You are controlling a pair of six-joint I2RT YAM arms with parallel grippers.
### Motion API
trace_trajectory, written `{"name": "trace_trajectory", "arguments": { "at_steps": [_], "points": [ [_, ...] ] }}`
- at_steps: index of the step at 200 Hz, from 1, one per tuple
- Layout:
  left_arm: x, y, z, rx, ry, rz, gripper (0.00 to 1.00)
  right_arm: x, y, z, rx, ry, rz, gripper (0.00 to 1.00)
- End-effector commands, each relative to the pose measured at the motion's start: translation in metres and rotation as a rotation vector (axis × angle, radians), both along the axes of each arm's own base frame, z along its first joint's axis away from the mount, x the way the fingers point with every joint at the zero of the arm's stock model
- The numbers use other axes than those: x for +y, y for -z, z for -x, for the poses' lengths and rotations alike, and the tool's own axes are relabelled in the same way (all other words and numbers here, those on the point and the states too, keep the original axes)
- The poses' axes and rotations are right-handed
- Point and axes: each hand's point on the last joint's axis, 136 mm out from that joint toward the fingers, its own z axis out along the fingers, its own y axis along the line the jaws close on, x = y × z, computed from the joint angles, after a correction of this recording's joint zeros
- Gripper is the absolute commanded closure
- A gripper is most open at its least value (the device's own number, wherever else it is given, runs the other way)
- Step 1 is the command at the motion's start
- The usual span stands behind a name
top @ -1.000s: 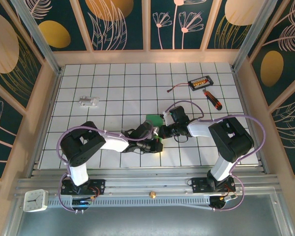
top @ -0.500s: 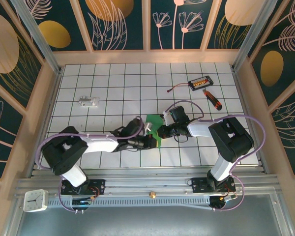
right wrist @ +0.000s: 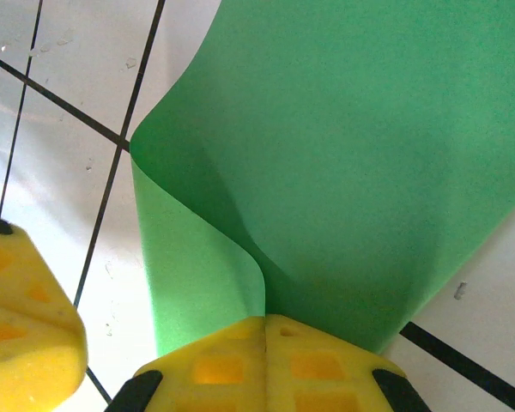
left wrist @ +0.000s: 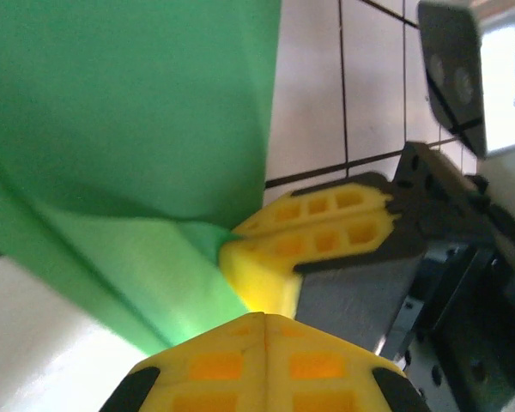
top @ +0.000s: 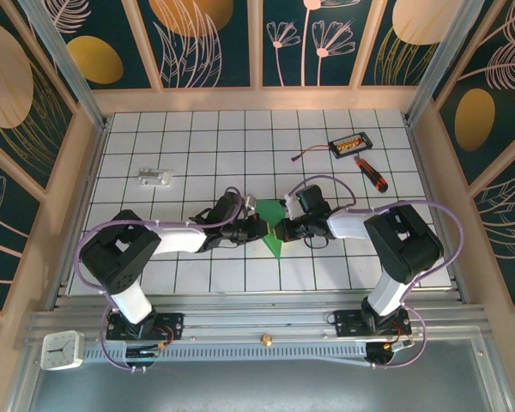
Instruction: Fold a paper plane with a square sheet of paper (pick it up from the middle)
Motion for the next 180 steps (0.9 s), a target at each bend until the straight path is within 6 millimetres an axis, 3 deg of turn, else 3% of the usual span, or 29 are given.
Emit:
{"name": "trace_trajectory", "arguments": {
  "at_steps": [1,61,180],
  "points": [
    [-0.006,0.0,-0.012,-0.022,0.007,-0.009,1.0,-0.024,0.035,0.019,0.105,0.031,0.122,1.0],
    [0.003,0.021,-0.023,-0.018,-0.012,-0.093,1.0,-0.024,0.035,0.019,0.104,0.03,0.123,1.0],
    [0.027,0.056,-0.01,0.015,0.013,-0.215,1.0,-0.026,0.037,0.021,0.109,0.034,0.129,1.0]
  ]
}}
